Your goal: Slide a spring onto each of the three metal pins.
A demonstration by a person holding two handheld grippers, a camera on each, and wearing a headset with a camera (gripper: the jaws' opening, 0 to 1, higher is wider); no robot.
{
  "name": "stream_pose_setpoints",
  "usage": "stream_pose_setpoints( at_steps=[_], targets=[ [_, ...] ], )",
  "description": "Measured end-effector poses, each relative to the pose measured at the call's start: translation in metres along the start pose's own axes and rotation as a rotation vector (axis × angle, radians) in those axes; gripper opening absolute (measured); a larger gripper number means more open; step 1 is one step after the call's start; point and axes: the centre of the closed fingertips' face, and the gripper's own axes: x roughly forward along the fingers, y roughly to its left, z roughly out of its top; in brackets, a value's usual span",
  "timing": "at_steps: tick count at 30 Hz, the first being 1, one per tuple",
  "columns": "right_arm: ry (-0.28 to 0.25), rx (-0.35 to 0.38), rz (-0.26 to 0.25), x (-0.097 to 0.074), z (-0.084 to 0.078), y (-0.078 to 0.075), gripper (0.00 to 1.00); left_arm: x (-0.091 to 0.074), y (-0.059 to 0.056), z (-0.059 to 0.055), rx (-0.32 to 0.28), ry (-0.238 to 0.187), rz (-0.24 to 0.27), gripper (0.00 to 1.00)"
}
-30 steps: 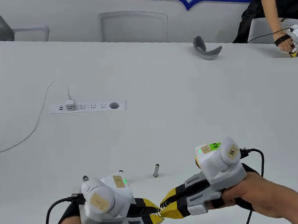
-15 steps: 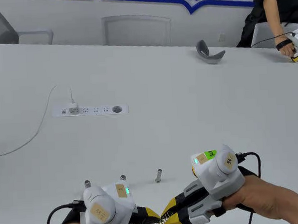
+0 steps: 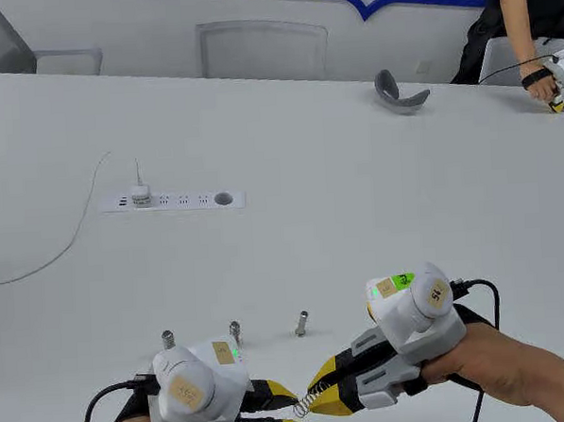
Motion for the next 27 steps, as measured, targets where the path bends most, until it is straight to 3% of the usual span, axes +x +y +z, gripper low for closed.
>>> stream_pose_setpoints(
  at_steps=[4, 11, 15, 27],
  targets=[
    [-0.002, 0.000, -0.029, -0.006, -0.003, -0.008, 0.12, -0.005, 0.004, -0.006, -0.029, -0.007, 0.003, 0.19],
    [0.019, 0.013, -0.085, -0.014, -0.013, -0.025, 0.12, -0.013, 0.021, -0.021, -0.069, 0.002, 0.072, 0.24],
    [0.021, 0.029, -0.125, -0.019, -0.016, -0.037, 0.12, -0.019, 0.034, -0.028, -0.100, 0.007, 0.135, 0.27],
    [0.069, 0.048, -0.203, -0.026, -0.027, -0.065, 0.12, -0.039, 0.057, -0.040, -0.161, -0.007, 0.239, 0.35]
  ],
)
